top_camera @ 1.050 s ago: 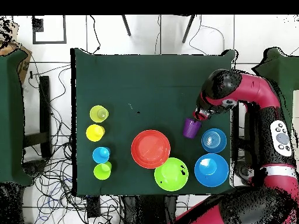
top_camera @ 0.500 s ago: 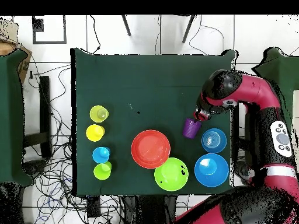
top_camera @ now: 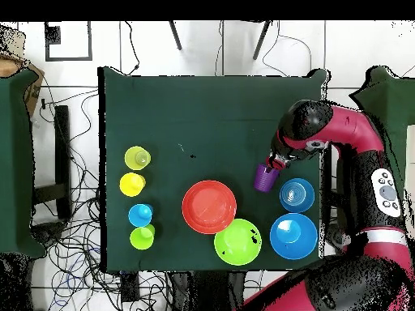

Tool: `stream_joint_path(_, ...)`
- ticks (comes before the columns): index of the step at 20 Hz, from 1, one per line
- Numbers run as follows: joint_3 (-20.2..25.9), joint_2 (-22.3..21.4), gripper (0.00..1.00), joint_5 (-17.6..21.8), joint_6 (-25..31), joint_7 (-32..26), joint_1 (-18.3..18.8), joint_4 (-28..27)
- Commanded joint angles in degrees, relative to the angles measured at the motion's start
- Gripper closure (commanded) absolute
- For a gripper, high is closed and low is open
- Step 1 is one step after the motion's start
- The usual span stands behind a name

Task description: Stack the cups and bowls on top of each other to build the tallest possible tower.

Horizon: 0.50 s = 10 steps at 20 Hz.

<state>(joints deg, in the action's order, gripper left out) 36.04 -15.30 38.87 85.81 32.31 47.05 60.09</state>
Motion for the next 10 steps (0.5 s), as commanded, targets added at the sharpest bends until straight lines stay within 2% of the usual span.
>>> stream_joint_path(1, -2.41, 2.4, 0.0, 1.84, 1.51, -7.43, -0.97, 0.48)
stream_joint_path(10, -2.25, 2.04, 0.0, 1.33, 2.01, -7.95, -0.47, 1.31)
